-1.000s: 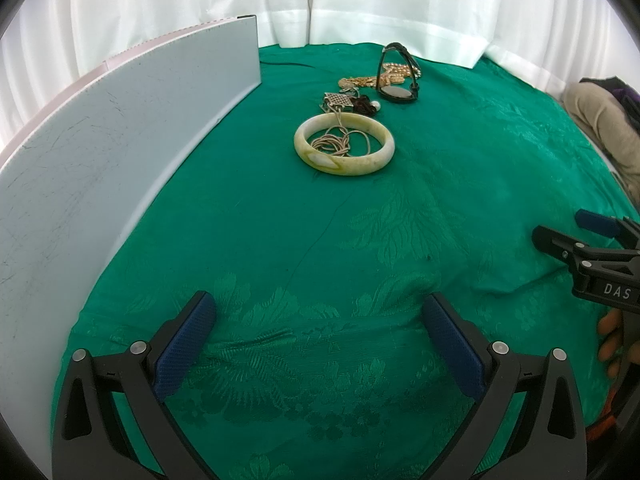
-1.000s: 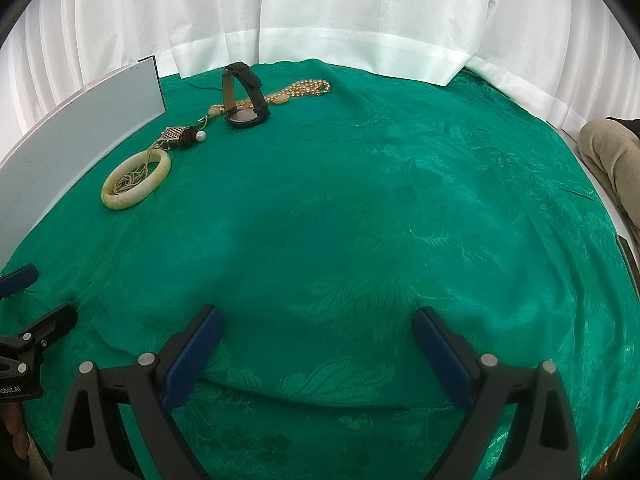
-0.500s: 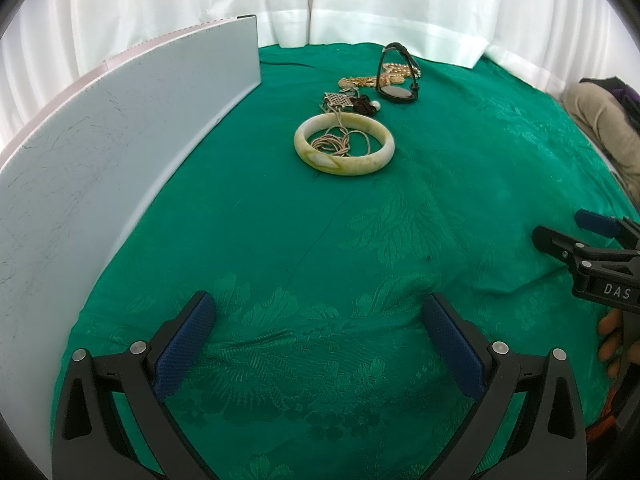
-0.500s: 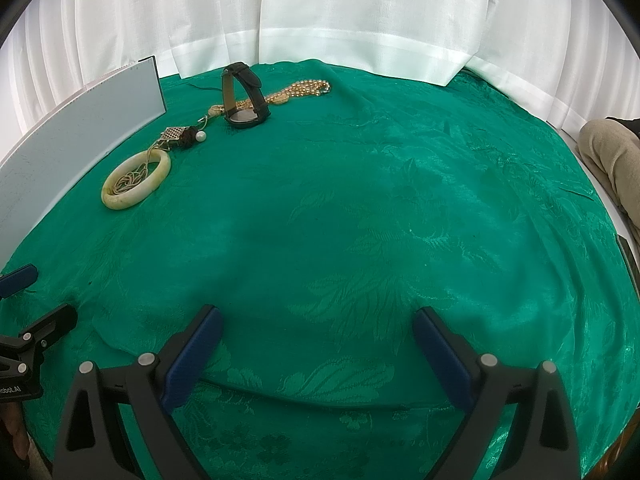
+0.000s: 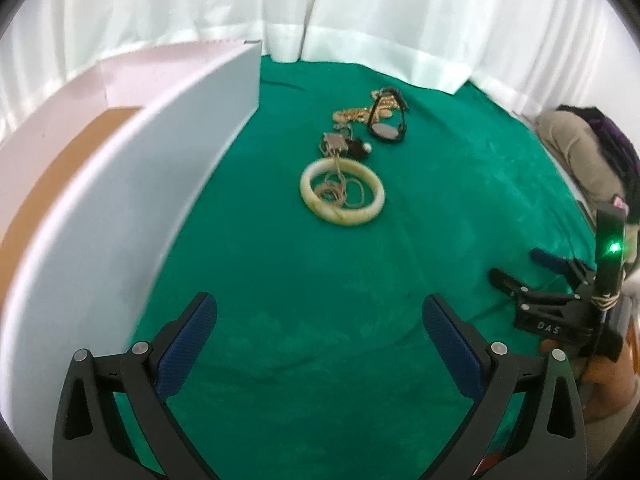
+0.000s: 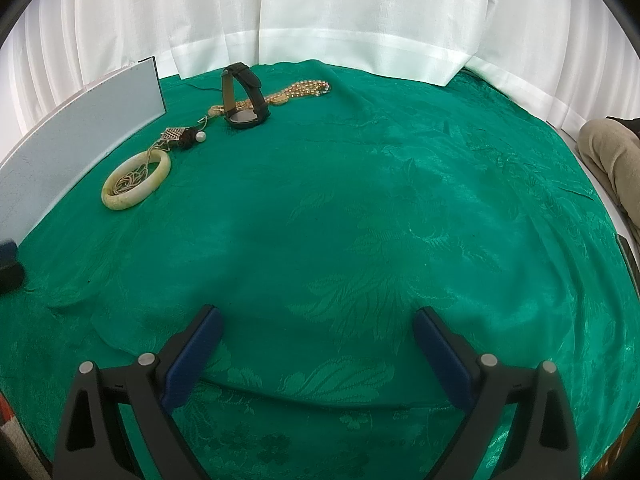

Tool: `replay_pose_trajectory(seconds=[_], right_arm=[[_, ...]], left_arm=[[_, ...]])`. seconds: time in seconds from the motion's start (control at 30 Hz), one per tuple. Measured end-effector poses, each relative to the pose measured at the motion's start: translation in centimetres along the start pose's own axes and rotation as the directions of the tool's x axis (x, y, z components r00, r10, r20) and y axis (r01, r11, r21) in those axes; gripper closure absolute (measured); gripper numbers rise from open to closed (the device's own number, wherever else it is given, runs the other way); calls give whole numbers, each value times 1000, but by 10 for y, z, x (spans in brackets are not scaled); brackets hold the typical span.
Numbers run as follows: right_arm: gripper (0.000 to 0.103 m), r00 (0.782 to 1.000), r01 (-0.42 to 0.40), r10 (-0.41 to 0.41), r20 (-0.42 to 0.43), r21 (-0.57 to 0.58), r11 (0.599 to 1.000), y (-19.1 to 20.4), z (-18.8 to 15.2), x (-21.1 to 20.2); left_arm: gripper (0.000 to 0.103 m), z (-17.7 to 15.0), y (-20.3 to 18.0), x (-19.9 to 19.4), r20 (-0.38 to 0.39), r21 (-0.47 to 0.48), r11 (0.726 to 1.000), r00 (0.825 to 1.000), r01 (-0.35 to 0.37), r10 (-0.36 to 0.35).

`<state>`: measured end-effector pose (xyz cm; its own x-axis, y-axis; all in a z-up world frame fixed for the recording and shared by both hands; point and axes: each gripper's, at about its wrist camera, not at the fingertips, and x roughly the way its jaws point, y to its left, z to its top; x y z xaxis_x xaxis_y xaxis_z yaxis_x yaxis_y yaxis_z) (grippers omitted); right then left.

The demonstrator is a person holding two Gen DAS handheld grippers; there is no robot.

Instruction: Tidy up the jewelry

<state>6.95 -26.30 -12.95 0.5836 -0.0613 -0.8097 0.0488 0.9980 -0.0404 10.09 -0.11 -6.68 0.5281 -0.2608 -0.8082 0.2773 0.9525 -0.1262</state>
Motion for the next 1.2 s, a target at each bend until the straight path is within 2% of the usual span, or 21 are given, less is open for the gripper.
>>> replay_pose_trajectory(seconds=[0.1, 0.23, 0.3, 0.37, 0.43, 0.67, 0.73, 0.77, 0.93, 1.0, 1.07, 1.13, 1.2], right_arm=[[4, 1000, 0, 0, 0, 0, 1000, 0, 0, 0], [4, 1000, 1, -1, 1, 1, 1000, 0, 0, 0], [4, 1000, 0, -1, 1, 2, 1000, 0, 0, 0], [4, 1000, 1, -1, 1, 2, 1000, 0, 0, 0], [4, 1000, 1, -1, 1, 2, 1000, 0, 0, 0], [4, 1000, 1, -1, 1, 3, 1000, 1, 0, 0], [4, 1000, 1, -1, 1, 3, 1000, 1, 0, -1], [4, 1000, 1, -1, 1, 3, 1000, 0, 0, 0], [4, 1000, -1, 1, 1, 3, 1000, 0, 0, 0], [4, 1000, -7, 7, -24, -5, 1000, 1, 3, -1], [4, 995, -46, 44, -87, -20, 999, 3, 12, -4], [4, 988, -125, 123, -89, -16, 992, 7, 31, -12], [4, 970, -220, 220, -102, 6, 975, 15, 61, -11]], left_arm=[[1, 17, 1, 11, -16, 42, 999, 999, -28, 29], [1, 45, -12, 37, -55, 52, 998, 998, 40, -37], [1, 55, -20, 52, -62, 56, 997, 997, 46, -43], [1, 64, -29, 68, -58, 83, 996, 998, 39, -35], [1, 70, -35, 86, -60, 110, 994, 998, -2, 9], [1, 67, -40, 118, -67, 176, 982, 995, -63, 76], [8, 67, -38, 118, -50, 165, 986, 998, -31, 39], [20, 67, -36, 119, -51, 162, 987, 999, 0, 9], [22, 61, -37, 117, -39, 182, 983, 999, 17, -10], [22, 53, -36, 111, -40, 186, 982, 999, 26, -19], [22, 44, -36, 104, -40, 186, 982, 999, 31, -24], [22, 38, -36, 99, -38, 186, 982, 999, 35, -28], [22, 32, -36, 96, -30, 181, 983, 999, 30, -25]])
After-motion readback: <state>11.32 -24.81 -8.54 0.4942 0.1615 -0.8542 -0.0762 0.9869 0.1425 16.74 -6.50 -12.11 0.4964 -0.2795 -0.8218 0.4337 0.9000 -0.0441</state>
